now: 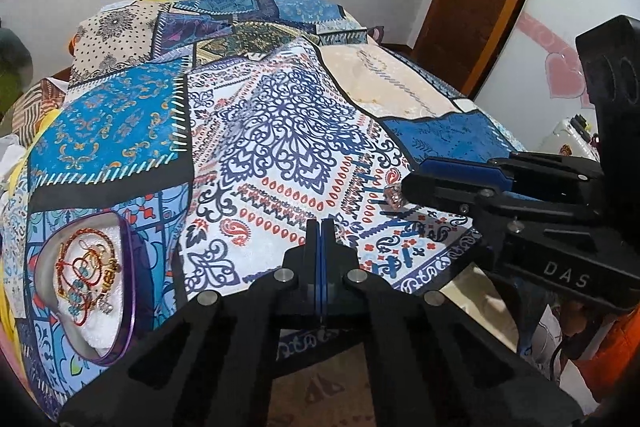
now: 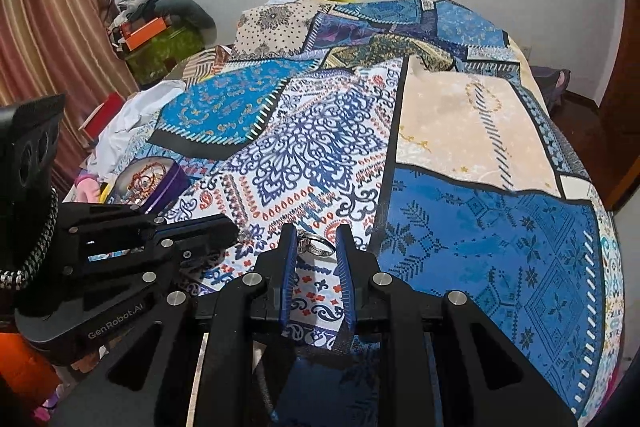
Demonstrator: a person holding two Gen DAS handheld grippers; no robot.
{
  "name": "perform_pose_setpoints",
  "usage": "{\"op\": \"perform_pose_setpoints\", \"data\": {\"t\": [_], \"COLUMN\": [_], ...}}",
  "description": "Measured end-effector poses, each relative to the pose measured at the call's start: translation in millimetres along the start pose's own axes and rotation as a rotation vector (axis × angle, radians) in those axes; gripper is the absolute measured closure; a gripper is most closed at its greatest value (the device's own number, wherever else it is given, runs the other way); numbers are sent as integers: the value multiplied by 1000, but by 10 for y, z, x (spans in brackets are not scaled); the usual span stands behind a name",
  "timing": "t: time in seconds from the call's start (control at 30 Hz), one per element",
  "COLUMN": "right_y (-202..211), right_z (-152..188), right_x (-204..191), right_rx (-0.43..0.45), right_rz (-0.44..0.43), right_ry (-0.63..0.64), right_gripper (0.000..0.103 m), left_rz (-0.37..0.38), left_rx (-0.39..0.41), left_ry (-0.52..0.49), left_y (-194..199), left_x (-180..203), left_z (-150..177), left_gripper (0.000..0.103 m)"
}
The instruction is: Organize jewelry
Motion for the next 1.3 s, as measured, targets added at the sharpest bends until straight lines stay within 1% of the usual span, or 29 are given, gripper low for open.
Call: {"op": "perform_pose_setpoints", "data": {"t": [0.17, 0.27, 0.33, 0.4, 0.47, 0.67, 0.87, 0.9, 0.93, 0.97, 1.17, 1.3], "right_y": [89, 140, 167, 187, 197, 204, 201, 200, 193, 188, 192, 219], "right_z": [-49, -70, -77, -79, -75, -56, -48, -44, -44, -47, -69, -105], "right_x": [-45, -66, -65, -48, -25, 32, 63, 69, 71, 67, 24, -34], "right_rx": [27, 42, 48, 53, 52, 49, 50, 49, 48, 47, 48, 58], "right_rz": [6, 13, 14, 16, 20, 27, 26, 25, 24, 24, 21, 19], "right_ry": [11, 13, 8, 0, -6, -14, -22, -23, -25, -25, -17, -7], "right_gripper": [85, 85, 85, 85, 85, 85, 85, 85, 85, 85, 85, 85], "left_rz": [-1, 22, 17, 19, 27, 26, 48, 46, 41, 42, 35, 19], "left_rx": [19, 10, -5, -17, -24, -37, -42, -42, -42, -41, -27, 7], "left_ry": [15, 17, 13, 11, 7, 7, 20, 22, 22, 24, 21, 22], "left_y": [106, 127, 102, 64, 29, -84, -156, -165, -172, -172, -94, 67], "left_x": [-49, -56, -52, -33, -4, 45, 38, 36, 32, 31, 40, 6], "left_z": [3, 1, 2, 2, 5, -11, -45, -49, -54, -56, -37, -38], "left_gripper": [103, 103, 99, 90, 87, 87, 88, 93, 95, 95, 95, 95]}}
Point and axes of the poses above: each gripper's, at about its wrist camera, not at the fingertips, and y roughly against the way its jaws point, x to its right, z to its underside, the point moved 3 cm from there along -y, roughly the way its jaws point
